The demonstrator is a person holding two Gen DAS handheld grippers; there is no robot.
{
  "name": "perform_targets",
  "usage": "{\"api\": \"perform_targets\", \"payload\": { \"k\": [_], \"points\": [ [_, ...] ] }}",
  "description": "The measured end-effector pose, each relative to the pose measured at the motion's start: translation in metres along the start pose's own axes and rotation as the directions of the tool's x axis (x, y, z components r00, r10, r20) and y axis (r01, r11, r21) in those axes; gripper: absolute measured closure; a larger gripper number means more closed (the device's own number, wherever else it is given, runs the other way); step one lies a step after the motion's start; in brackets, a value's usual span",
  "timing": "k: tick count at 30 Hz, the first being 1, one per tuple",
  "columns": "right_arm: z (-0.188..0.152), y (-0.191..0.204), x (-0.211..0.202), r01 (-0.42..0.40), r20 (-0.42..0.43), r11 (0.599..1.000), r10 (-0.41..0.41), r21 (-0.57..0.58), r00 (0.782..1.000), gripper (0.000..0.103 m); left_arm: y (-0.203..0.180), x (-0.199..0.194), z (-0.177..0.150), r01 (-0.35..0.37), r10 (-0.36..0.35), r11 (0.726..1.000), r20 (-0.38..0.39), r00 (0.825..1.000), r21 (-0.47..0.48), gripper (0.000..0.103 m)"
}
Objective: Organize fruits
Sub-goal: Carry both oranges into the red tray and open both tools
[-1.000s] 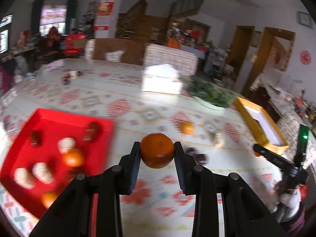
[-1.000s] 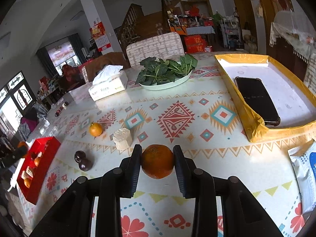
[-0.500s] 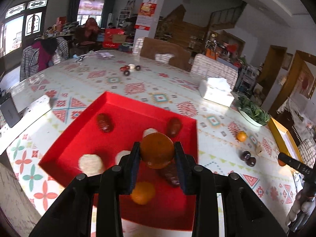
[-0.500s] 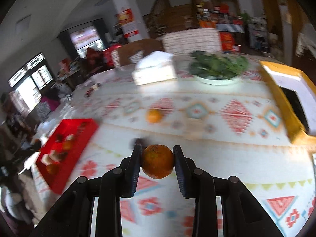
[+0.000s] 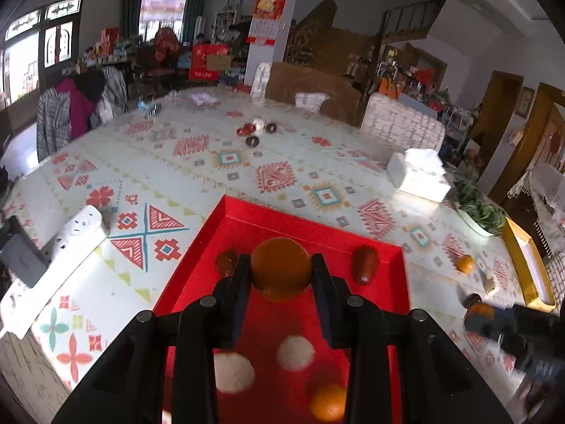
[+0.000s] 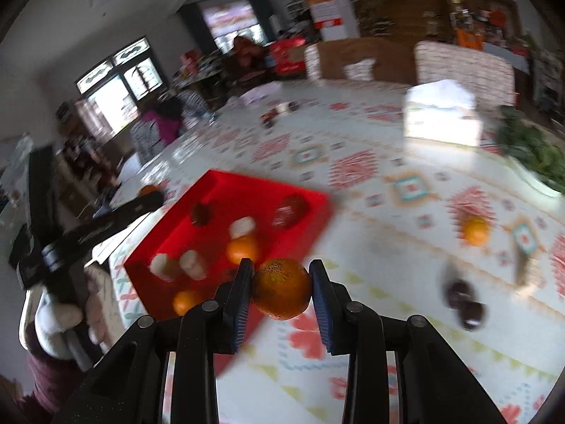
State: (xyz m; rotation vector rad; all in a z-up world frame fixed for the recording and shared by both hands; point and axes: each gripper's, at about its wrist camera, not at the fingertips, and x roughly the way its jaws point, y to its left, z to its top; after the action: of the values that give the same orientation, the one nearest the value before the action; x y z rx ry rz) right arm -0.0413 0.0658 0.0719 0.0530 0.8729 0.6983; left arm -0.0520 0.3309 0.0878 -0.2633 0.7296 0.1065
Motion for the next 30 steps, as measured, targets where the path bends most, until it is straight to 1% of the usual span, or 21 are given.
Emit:
{"api": "perform_targets", "payload": {
  "k": [2, 5, 7, 13, 17, 22, 24, 25, 26, 28, 30],
  "points": [
    [0.001, 0.013, 0.017, -0.031, -0.03, 0.999, 0.031, -0.017, 0.999, 0.067, 0.01, 0.02, 0.006, 0.003, -0.004, 1.0, -0.044, 0.999, -0.022, 0.07],
    [0.002, 0.034, 0.043, -0.065, -0.076, 0.997, 0.061, -0.048, 0.995, 0.067, 0.018, 0.043, 0.009, -0.008, 0.005, 0.999, -0.089, 0.996, -0.032, 0.07],
    [0.004, 0.045, 0.057, -0.083, -0.099, 0.995, 0.077, -0.061, 0.992, 0.067, 0.02, 0.05, 0.009, -0.013, 0.01, 0.999, -0.108, 0.994, -0.032, 0.07],
    [0.012, 0.063, 0.097, -0.128, -0.149, 0.989, 0.116, -0.076, 0.982, 0.067, 0.026, 0.064, 0.009, -0.004, 0.0, 0.999, -0.13, 0.991, -0.034, 0.07],
    [0.014, 0.067, 0.116, -0.125, -0.169, 0.989, 0.11, -0.082, 0.979, 0.067, 0.026, 0.073, 0.011, -0.001, -0.003, 1.0, -0.148, 0.989, -0.026, 0.07],
    [0.014, 0.072, 0.124, -0.103, -0.161, 0.989, 0.085, -0.109, 0.983, 0.066, 0.025, 0.077, 0.012, 0.003, -0.007, 1.0, -0.15, 0.989, -0.027, 0.07],
    [0.015, 0.073, 0.126, -0.104, -0.159, 0.988, 0.085, -0.117, 0.984, 0.066, 0.025, 0.077, 0.012, 0.006, -0.01, 1.0, -0.144, 0.99, -0.029, 0.066],
    [0.014, 0.074, 0.126, -0.105, -0.158, 0.987, 0.085, -0.121, 0.984, 0.066, 0.024, 0.076, 0.013, 0.008, -0.012, 1.0, -0.139, 0.99, -0.03, 0.059],
    [0.014, 0.075, 0.126, -0.106, -0.158, 0.986, 0.085, -0.125, 0.984, 0.066, 0.023, 0.075, 0.013, 0.007, -0.011, 1.0, -0.131, 0.991, -0.03, 0.056],
    [0.012, 0.076, 0.125, -0.108, -0.158, 0.986, 0.087, -0.126, 0.984, 0.062, 0.02, 0.069, 0.015, 0.005, -0.007, 1.0, -0.114, 0.993, -0.023, 0.056],
    [0.012, 0.076, 0.125, -0.115, -0.155, 0.986, 0.095, -0.122, 0.983, 0.06, 0.016, 0.062, 0.016, 0.0, -0.001, 1.0, -0.094, 0.996, -0.012, 0.051]
  ]
}}
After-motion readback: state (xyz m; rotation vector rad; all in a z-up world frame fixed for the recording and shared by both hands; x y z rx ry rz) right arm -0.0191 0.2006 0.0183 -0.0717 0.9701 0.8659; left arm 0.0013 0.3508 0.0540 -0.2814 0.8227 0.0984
